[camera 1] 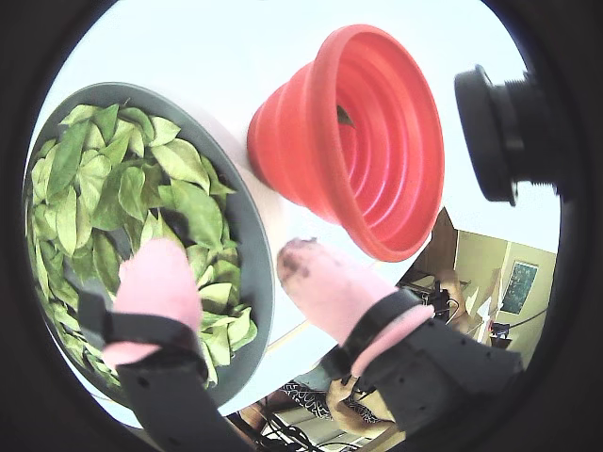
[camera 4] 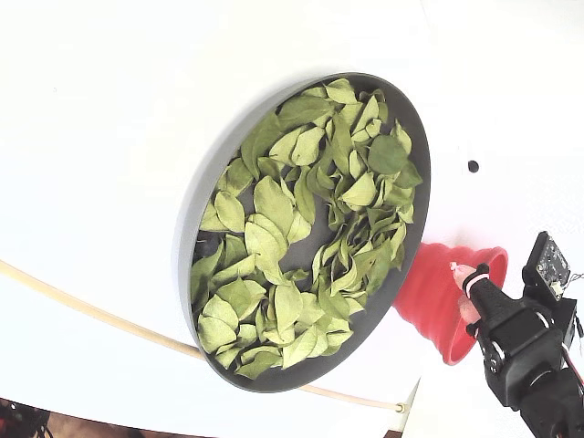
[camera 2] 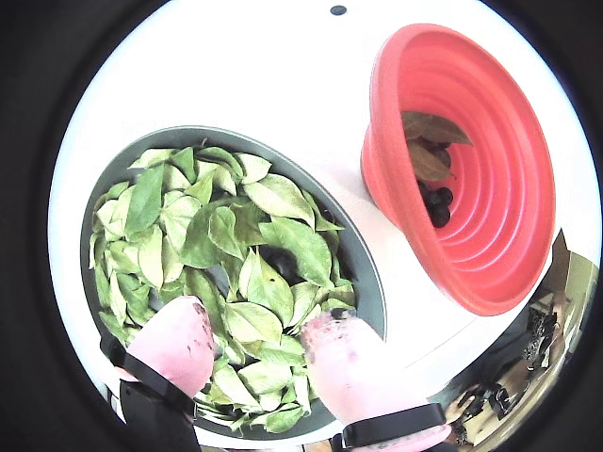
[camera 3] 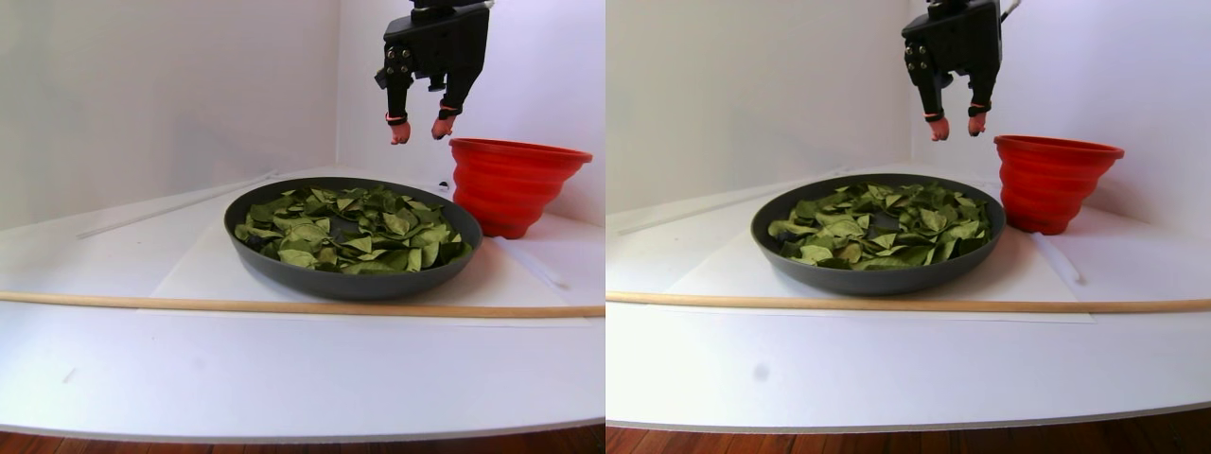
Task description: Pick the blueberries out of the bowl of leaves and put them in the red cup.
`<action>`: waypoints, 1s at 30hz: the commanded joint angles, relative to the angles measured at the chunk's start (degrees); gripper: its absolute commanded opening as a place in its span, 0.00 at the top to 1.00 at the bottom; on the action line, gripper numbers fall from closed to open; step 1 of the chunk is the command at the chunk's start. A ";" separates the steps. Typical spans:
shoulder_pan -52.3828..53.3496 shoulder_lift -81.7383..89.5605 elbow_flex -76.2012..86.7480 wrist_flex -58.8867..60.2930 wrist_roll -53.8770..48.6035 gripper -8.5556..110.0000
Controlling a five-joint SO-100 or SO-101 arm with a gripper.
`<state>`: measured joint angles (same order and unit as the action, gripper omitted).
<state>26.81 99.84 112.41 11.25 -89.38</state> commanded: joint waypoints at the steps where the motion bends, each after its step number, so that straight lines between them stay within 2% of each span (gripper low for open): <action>1: 0.09 9.32 -0.26 0.26 0.62 0.78; 30: 0.35 0.44 5.80 -10.20 1.85 0.78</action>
<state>26.63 99.67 118.65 2.72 -87.19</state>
